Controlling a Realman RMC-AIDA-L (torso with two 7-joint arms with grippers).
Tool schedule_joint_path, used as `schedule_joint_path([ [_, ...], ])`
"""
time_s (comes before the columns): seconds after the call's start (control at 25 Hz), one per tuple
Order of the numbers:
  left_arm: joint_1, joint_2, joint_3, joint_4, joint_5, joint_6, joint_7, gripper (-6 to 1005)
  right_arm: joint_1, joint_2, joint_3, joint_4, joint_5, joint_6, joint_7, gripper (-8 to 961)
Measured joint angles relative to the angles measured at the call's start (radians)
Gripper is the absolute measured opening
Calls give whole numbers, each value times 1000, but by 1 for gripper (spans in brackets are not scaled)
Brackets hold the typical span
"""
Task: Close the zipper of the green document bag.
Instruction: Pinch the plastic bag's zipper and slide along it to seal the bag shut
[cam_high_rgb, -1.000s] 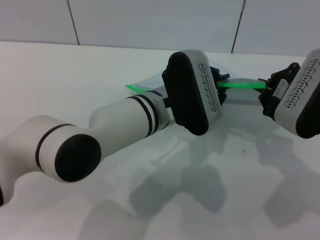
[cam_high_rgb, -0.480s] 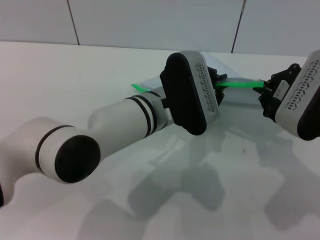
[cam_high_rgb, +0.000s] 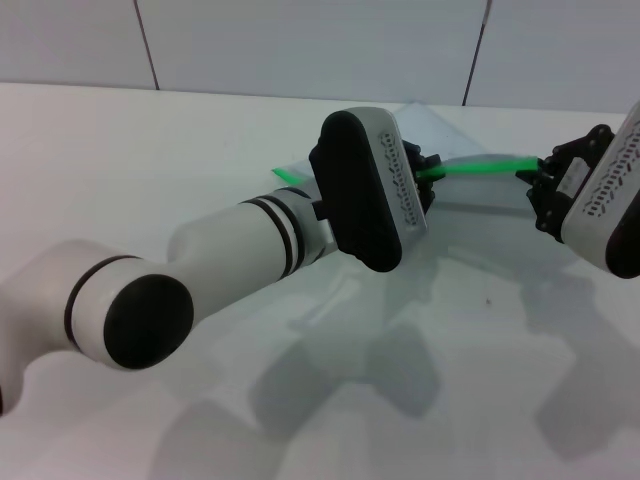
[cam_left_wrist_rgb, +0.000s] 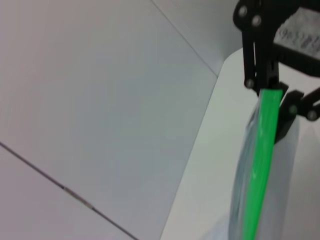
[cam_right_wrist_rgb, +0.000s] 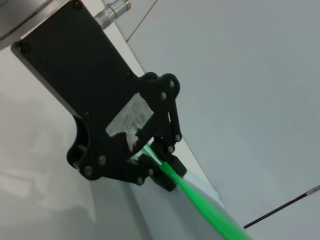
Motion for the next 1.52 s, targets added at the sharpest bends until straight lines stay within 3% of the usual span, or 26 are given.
schedule_joint_path([
  [0.72, 2, 0, 2, 0, -2, 24, 0, 97, -3, -1, 2, -5, -2, 0, 0, 47],
  [1.04, 0, -1, 39, -3, 0, 79, 3, 294, 0, -1, 2, -2, -2, 0, 0, 46],
  [1.28, -1, -2, 66, 5, 0, 127, 5, 373, 0, -1, 0, -10, -2, 0, 0, 45],
  [1.52, 4, -2, 69, 1, 0, 128, 5, 311, 1, -1, 1, -11, -2, 0, 0, 43],
])
